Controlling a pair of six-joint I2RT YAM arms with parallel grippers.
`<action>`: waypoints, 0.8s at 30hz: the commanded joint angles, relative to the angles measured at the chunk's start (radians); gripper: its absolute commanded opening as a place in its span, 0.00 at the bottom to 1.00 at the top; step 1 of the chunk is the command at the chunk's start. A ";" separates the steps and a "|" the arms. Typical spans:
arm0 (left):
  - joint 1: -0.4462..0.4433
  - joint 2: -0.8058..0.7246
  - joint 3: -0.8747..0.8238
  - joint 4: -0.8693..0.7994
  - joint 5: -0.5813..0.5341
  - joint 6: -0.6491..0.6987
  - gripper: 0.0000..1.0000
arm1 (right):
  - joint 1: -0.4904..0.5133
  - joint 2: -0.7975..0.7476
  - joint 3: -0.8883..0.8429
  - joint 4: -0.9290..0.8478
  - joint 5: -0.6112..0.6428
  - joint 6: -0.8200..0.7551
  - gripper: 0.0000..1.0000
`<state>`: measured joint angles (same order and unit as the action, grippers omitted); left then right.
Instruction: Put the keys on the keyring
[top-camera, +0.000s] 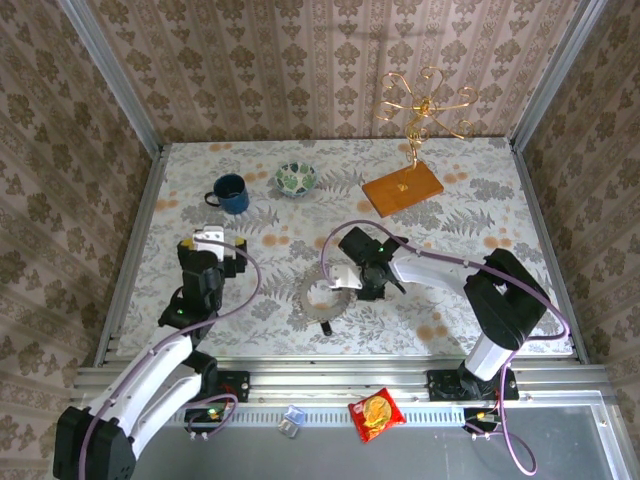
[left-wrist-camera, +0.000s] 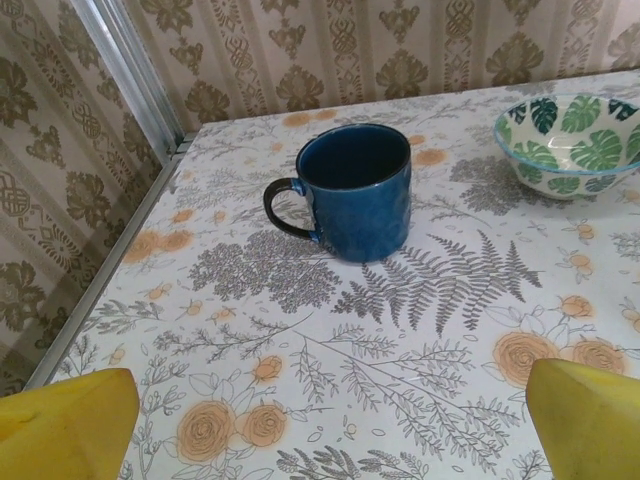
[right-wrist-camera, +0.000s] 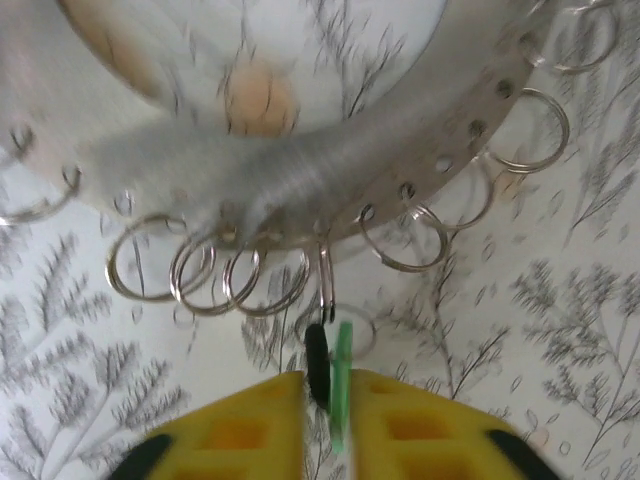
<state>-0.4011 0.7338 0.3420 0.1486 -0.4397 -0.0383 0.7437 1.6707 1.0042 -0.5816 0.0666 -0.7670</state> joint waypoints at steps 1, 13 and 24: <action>0.026 0.039 0.042 -0.017 0.026 -0.010 1.00 | -0.005 -0.039 -0.031 -0.079 0.105 -0.049 0.31; 0.182 0.238 0.099 0.041 0.127 0.036 1.00 | -0.360 -0.425 -0.270 0.532 -0.125 0.489 0.60; 0.318 0.475 -0.004 0.404 0.215 0.079 1.00 | -0.594 -0.237 -0.565 1.289 0.010 0.635 0.63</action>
<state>-0.1139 1.1698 0.3614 0.4126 -0.2813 0.0277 0.1745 1.3872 0.4534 0.4450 0.0463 -0.2008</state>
